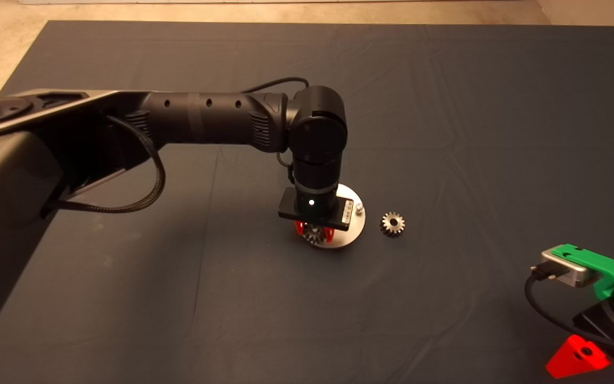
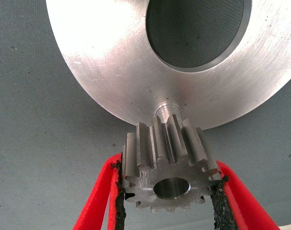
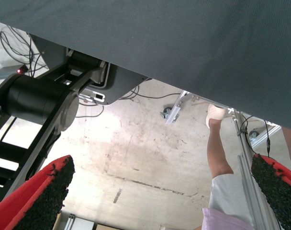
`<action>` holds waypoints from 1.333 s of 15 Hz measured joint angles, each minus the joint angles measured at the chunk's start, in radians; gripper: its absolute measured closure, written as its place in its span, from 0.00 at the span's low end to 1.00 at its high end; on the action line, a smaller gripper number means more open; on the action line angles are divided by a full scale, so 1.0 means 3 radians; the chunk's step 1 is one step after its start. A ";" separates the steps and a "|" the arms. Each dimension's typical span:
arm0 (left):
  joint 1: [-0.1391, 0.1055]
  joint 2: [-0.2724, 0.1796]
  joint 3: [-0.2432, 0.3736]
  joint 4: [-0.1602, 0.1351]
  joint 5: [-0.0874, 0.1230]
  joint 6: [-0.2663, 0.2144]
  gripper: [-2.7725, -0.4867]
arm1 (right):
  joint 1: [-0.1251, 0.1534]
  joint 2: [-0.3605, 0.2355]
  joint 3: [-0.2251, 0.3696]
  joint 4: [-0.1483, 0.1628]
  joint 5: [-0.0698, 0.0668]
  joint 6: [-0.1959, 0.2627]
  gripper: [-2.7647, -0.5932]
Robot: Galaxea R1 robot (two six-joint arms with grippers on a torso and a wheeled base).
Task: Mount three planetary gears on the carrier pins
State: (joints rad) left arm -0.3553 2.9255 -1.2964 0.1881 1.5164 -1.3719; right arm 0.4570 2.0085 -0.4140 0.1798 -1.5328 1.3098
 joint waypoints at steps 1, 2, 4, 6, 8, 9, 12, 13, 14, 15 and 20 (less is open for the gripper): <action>0.0000 0.0000 0.0000 0.0000 -0.0001 0.0000 0.80 | 0.0000 0.0000 0.0000 0.0000 0.0000 0.0000 0.01; 0.0000 0.0000 0.0000 0.0000 -0.0004 0.0000 0.80 | 0.0000 0.0000 0.0000 0.0000 0.0000 0.0000 0.01; 0.0000 0.0000 0.0000 0.0000 -0.0009 0.0000 0.80 | 0.0000 0.0000 0.0000 0.0000 0.0000 0.0000 0.01; 0.0009 0.0000 -0.0002 0.0011 -0.0115 0.0000 0.80 | 0.0000 0.0001 0.0000 0.0000 0.0001 0.0000 0.01; 0.0009 0.0000 -0.0002 0.0009 -0.0130 0.0000 0.80 | 0.0000 0.0000 0.0000 0.0000 0.0000 0.0000 0.01; 0.0009 0.0000 -0.0002 0.0009 -0.0132 0.0000 0.80 | 0.0000 0.0000 0.0000 0.0000 0.0000 0.0000 0.01; 0.0009 0.0000 -0.0002 0.0009 -0.0133 -0.0001 0.80 | 0.0000 0.0000 0.0000 0.0000 0.0000 0.0000 0.01; 0.0009 0.0000 -0.0002 0.0009 -0.0130 -0.0001 0.80 | 0.0000 0.0000 0.0000 0.0000 -0.0001 0.0000 0.01; 0.0009 0.0000 -0.0002 0.0009 -0.0130 -0.0001 0.80 | 0.0000 0.0000 0.0000 0.0000 0.0000 0.0000 0.01; 0.0009 -0.0001 -0.0002 0.0009 -0.0130 -0.0001 0.80 | 0.0000 0.0000 0.0000 0.0000 0.0000 0.0000 0.01; 0.0013 -0.0011 0.0000 0.0011 -0.0141 0.0001 0.76 | 0.0000 0.0000 0.0000 0.0000 0.0000 0.0000 0.01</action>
State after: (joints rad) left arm -0.3515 2.9221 -1.2964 0.1913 1.4741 -1.3715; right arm 0.4570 2.0085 -0.4140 0.1798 -1.5328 1.3098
